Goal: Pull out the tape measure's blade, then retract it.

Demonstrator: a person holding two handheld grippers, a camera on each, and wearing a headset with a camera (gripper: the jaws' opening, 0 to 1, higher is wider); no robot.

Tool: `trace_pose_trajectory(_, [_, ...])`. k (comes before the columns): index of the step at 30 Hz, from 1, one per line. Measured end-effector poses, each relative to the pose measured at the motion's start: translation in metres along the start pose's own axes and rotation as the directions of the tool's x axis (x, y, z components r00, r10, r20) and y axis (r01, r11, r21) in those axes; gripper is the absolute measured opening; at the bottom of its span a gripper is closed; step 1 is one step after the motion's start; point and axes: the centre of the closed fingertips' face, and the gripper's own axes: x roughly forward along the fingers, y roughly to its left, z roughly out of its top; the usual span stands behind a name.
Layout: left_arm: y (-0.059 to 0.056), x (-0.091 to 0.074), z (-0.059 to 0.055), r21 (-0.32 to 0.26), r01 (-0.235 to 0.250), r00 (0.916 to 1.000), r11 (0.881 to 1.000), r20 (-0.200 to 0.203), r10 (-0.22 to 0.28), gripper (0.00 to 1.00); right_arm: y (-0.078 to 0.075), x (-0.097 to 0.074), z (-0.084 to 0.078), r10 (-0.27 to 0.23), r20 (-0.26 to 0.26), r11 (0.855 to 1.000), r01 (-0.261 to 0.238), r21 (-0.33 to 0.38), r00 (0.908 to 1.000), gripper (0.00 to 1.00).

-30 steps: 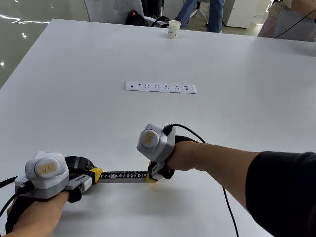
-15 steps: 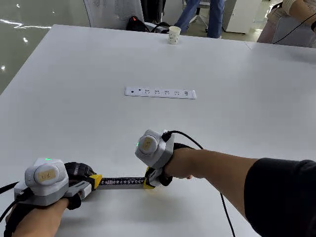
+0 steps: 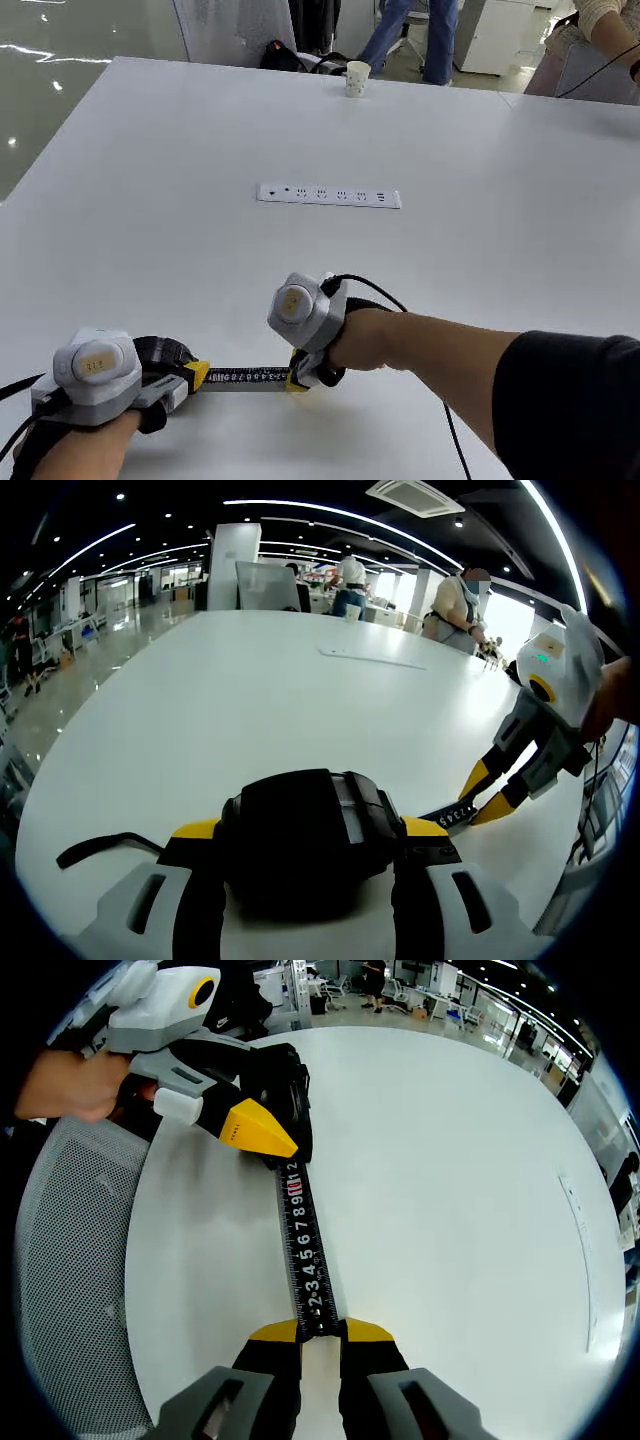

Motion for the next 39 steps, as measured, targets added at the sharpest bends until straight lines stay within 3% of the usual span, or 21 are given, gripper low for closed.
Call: trace_pose_trajectory(39, [-0.002,-0.002,-0.002,-0.005,0.007,1.0000,1.000,-0.002,-0.007,0.63,0.003,0.009,0.020,0.004,0.016,1.000,-0.004,0.012,0.9999,0.10])
